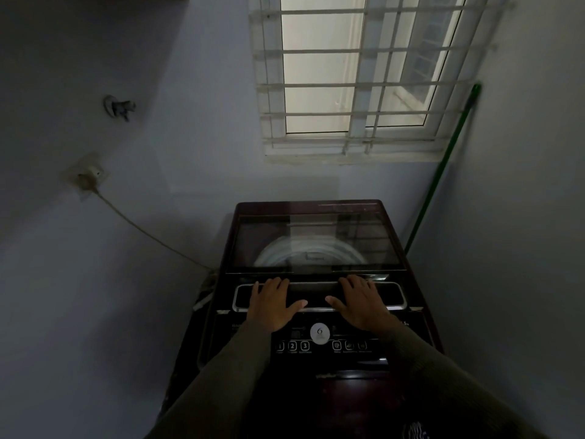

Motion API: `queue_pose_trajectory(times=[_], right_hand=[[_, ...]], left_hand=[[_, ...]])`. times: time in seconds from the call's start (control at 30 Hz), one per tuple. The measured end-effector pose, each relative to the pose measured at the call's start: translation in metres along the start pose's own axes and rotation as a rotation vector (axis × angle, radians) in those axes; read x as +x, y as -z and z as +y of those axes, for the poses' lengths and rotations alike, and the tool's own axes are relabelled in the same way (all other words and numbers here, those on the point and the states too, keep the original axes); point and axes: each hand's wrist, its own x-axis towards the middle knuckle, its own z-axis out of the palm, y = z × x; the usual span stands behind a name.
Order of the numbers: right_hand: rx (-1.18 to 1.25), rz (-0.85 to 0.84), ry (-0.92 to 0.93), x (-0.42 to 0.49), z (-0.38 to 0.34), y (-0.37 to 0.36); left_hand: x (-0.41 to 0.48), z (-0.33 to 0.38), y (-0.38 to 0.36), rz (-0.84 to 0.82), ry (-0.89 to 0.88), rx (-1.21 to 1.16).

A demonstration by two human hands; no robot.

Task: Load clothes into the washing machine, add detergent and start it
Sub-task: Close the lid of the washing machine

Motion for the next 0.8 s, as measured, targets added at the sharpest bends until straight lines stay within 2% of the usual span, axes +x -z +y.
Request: queue_pose_trajectory(times=[0.33,0.53,0.8], right_hand=[[-0.031,0.059,-0.020,-0.001,0.001,-0.019],[-0.032,0.134,-0.009,-0.004,0.003,-0.030],[-0.008,0.179,-0.069,-0.014,-0.007,-0.051]], left_hand=[[0.001,0.001,-0.016,0.019,0.015,0.021],[-0.002,-0.002,-0.029,0.110,-0.008,0.078],[-0.009,-0.001,-0.058,0.235,-0.001,0.023]])
